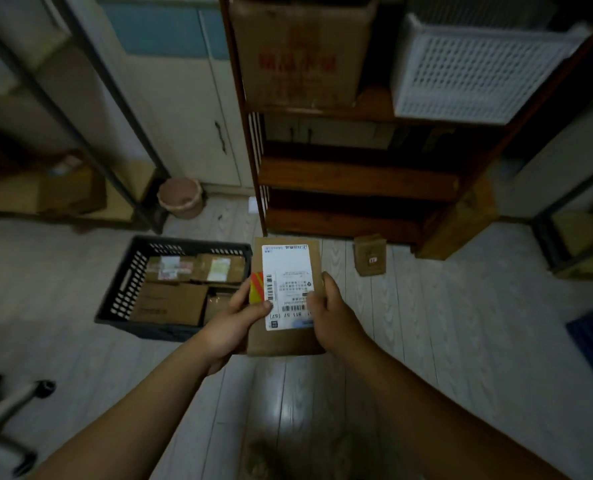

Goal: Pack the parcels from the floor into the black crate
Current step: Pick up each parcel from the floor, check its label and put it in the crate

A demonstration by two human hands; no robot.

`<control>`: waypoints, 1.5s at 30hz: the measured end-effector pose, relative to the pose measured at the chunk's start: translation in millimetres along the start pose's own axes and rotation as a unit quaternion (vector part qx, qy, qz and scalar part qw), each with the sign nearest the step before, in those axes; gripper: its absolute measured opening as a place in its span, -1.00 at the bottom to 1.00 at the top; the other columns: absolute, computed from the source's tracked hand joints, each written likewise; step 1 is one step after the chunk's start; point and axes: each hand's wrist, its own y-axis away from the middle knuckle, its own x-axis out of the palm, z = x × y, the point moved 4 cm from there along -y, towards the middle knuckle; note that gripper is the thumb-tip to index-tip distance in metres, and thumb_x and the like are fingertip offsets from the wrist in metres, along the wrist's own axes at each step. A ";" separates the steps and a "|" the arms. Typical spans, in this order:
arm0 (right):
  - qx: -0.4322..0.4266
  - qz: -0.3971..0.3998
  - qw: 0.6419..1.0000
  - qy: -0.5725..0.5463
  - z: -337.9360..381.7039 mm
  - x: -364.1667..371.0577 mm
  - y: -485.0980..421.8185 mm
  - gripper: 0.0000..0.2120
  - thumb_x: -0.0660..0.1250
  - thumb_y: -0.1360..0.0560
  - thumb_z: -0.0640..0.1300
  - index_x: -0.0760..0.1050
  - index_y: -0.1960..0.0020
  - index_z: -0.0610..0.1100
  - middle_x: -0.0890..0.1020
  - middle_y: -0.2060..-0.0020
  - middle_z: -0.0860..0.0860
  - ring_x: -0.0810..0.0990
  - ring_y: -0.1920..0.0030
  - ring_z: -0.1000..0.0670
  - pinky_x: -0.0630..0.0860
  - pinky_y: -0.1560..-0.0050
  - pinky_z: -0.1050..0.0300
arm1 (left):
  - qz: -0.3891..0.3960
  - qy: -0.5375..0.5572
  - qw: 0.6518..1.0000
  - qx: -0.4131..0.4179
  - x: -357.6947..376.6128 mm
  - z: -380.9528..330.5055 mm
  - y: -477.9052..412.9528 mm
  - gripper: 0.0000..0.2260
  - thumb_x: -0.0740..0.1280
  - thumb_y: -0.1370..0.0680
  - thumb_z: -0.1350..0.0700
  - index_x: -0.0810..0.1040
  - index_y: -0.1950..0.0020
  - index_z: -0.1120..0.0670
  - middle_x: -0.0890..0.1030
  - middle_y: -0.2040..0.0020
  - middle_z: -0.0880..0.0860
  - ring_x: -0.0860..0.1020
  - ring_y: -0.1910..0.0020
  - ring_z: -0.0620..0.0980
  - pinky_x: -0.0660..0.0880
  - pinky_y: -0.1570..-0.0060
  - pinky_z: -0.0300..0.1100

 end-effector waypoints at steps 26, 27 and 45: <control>-0.217 -0.028 0.962 0.164 223.6 105.4 60.6 -0.07 0.49 -0.37 0.07 -0.03 -0.54 0.09 -0.08 -0.52 0.10 0.09 -0.49 -0.06 0.24 -0.35 0.09 | -0.025 -0.078 0.992 0.098 -208.6 -108.2 135.3 -0.32 0.48 -0.25 -0.07 0.39 -0.35 -0.14 0.58 -0.19 0.08 0.59 -0.08 0.08 0.55 0.02 0.00; -0.201 -0.026 0.970 0.133 233.0 113.1 55.1 -0.10 0.47 -0.40 0.04 -0.01 -0.54 0.11 -0.05 -0.53 0.09 0.16 -0.47 -0.05 0.34 -0.25 0.13 | -0.007 -0.098 0.991 0.088 -224.4 -109.9 137.4 -0.33 0.49 -0.20 -0.06 0.43 -0.31 -0.12 0.57 -0.20 0.10 0.59 -0.09 0.08 0.54 -0.02 0.00; -0.446 0.034 0.683 0.577 308.8 195.2 -67.7 0.08 0.29 -0.31 0.42 -0.40 -0.48 0.16 -0.34 -0.50 -0.08 -0.39 -0.48 -0.07 -0.18 -0.46 -0.08 | 0.121 -0.289 0.950 -0.012 -361.6 -228.4 57.3 -0.64 0.46 -0.32 0.14 0.54 -0.10 0.02 0.71 0.17 0.01 0.67 0.23 -0.07 0.58 0.26 -0.26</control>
